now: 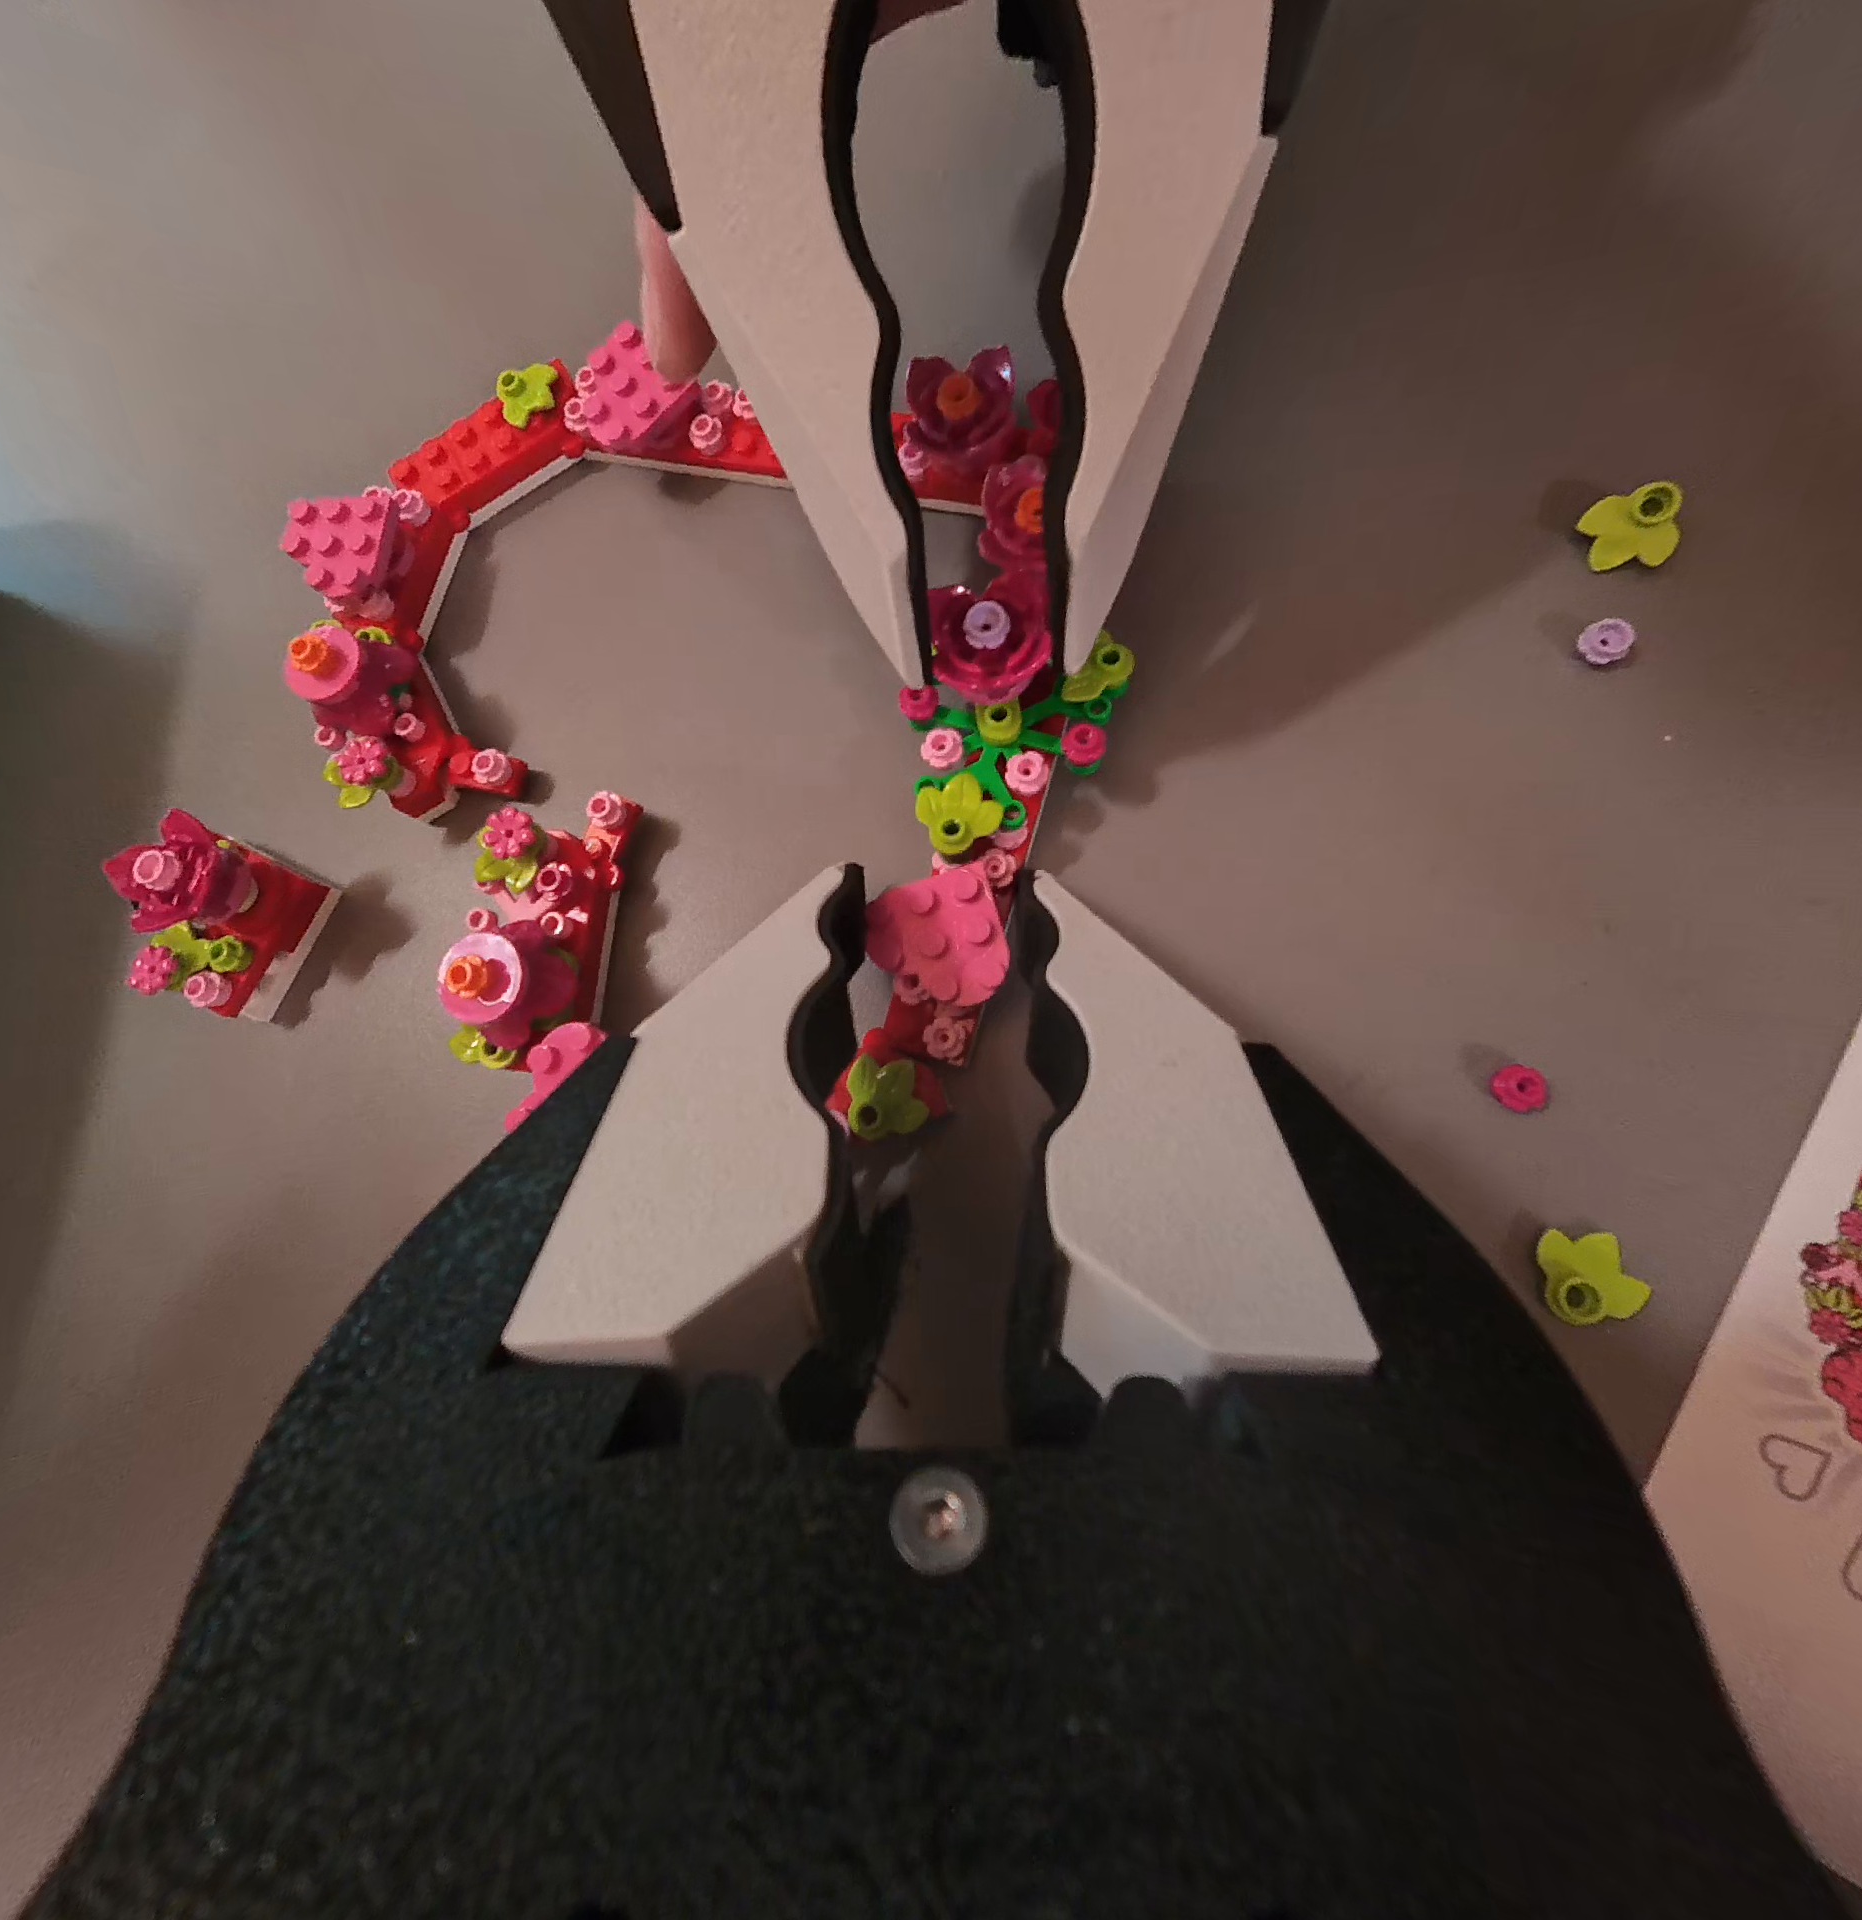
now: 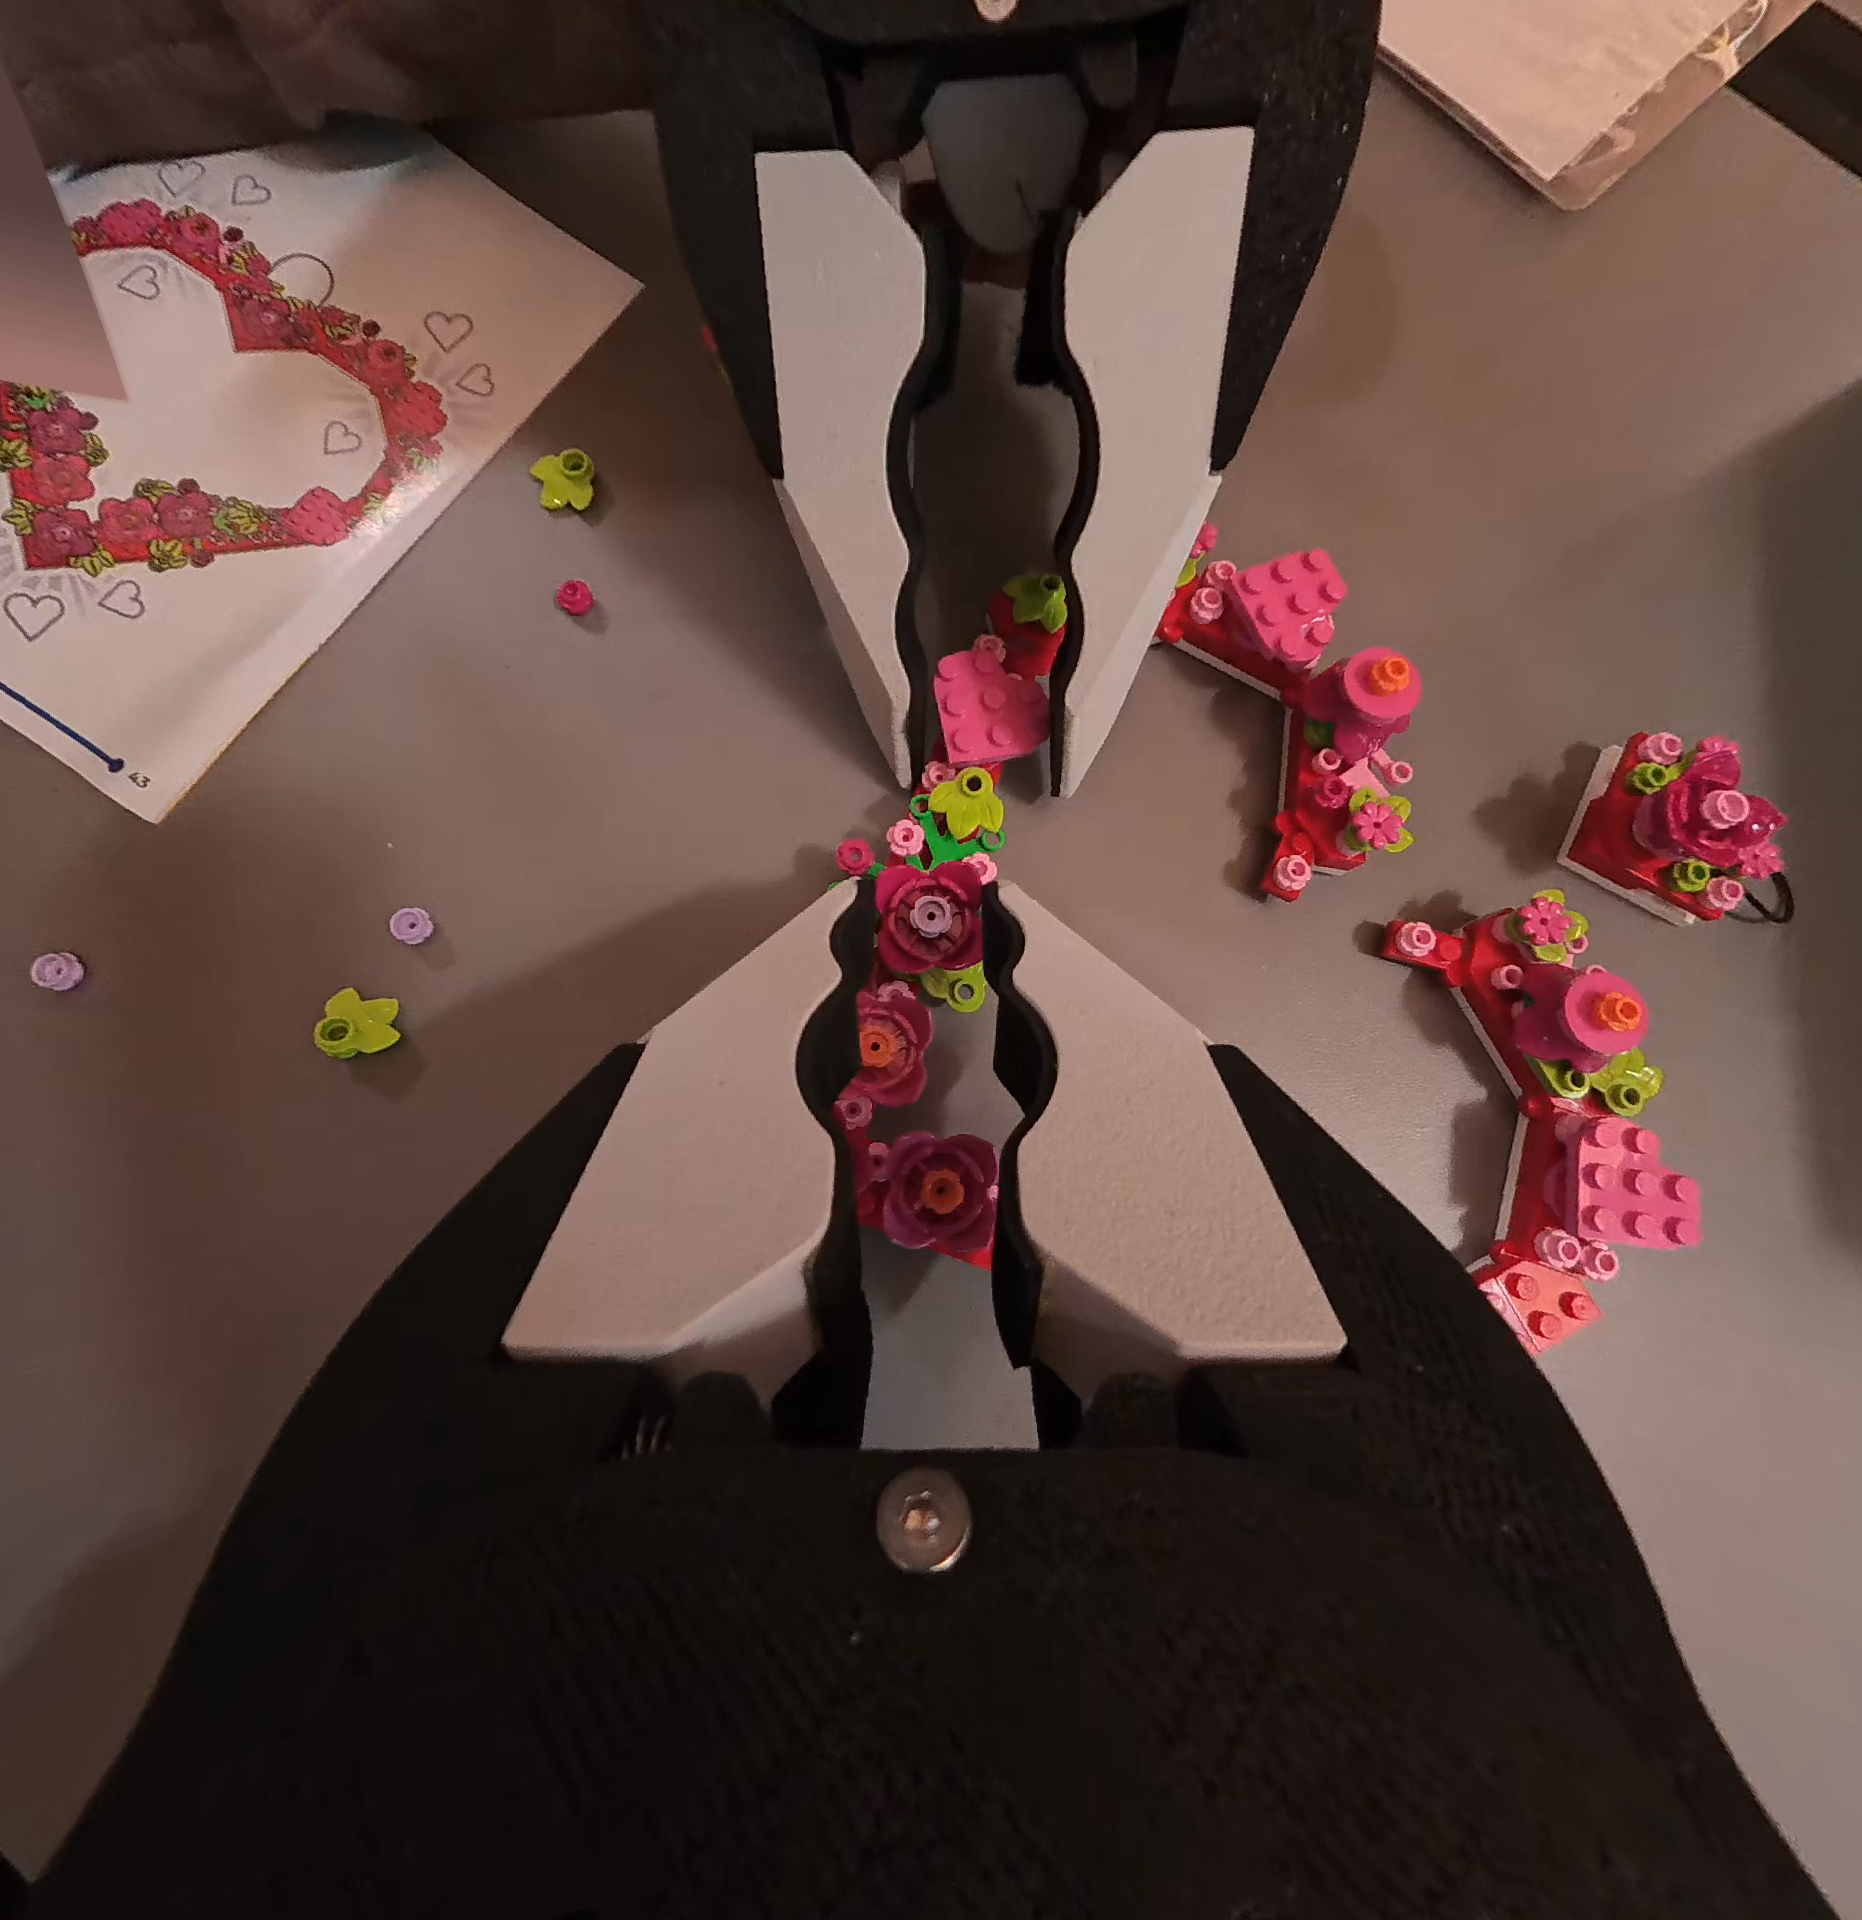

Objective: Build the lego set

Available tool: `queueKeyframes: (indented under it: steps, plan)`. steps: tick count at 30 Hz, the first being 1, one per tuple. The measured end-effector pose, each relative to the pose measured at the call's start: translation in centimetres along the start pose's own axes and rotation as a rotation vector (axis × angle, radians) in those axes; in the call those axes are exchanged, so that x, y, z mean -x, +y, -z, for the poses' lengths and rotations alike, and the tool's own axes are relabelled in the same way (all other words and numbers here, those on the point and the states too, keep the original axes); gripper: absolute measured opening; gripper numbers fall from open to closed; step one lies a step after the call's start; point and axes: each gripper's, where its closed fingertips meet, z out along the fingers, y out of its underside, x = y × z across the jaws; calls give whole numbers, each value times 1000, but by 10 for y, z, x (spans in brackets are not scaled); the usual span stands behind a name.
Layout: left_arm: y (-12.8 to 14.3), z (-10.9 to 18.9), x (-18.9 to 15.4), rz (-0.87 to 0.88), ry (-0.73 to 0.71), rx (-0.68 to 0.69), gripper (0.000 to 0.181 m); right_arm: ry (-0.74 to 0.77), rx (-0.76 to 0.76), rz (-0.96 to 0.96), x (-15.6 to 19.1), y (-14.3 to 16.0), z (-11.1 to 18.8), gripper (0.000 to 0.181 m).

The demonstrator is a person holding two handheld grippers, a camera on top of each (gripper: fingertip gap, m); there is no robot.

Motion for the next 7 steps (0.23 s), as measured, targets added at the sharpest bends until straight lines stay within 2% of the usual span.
queueKeyframes:
  steps: [7]
  plan:
    - [0, 0, 0, 1, -1, 1, 27, 16, 6, 15, 0, 0, 0, 19]
